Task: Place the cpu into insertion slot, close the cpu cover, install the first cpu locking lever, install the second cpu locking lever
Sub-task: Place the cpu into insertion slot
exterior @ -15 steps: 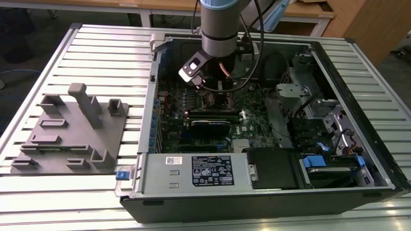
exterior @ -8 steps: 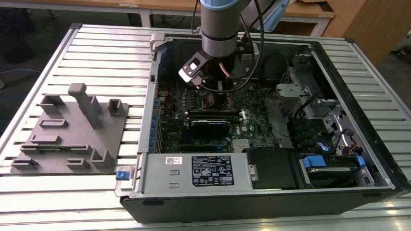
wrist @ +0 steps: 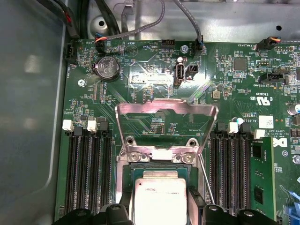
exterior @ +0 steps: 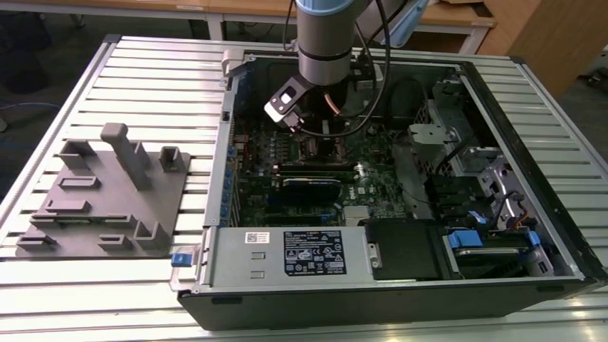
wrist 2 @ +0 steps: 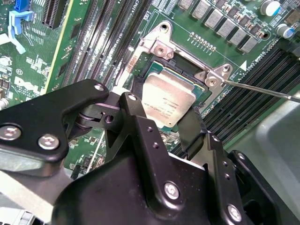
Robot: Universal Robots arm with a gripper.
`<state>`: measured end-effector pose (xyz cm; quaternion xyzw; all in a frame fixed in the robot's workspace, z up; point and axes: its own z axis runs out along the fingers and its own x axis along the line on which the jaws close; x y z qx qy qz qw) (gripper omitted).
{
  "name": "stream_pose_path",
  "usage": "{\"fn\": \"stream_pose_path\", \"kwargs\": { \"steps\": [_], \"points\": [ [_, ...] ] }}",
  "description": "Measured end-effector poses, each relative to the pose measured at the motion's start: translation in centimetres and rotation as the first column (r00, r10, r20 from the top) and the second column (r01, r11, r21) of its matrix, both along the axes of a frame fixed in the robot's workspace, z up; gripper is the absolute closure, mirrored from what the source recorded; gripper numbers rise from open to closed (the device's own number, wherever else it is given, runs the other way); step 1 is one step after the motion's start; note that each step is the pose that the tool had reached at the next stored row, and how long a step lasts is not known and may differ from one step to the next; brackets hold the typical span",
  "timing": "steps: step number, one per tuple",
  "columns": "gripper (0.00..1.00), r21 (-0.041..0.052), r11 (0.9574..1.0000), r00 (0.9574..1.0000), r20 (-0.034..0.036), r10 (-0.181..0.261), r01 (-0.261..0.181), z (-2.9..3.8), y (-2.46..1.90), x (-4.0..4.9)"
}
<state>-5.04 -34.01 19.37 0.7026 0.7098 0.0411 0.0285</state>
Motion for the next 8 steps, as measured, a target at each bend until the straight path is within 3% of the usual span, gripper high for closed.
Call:
{"fn": "stream_pose_path", "kwargs": {
  "steps": [8],
  "points": [
    [0.46, 0.0001, 1.0000, 1.0000, 0.0001, 0.000, 0.000, -0.07, 0.01, 0.00]
  ]
}}
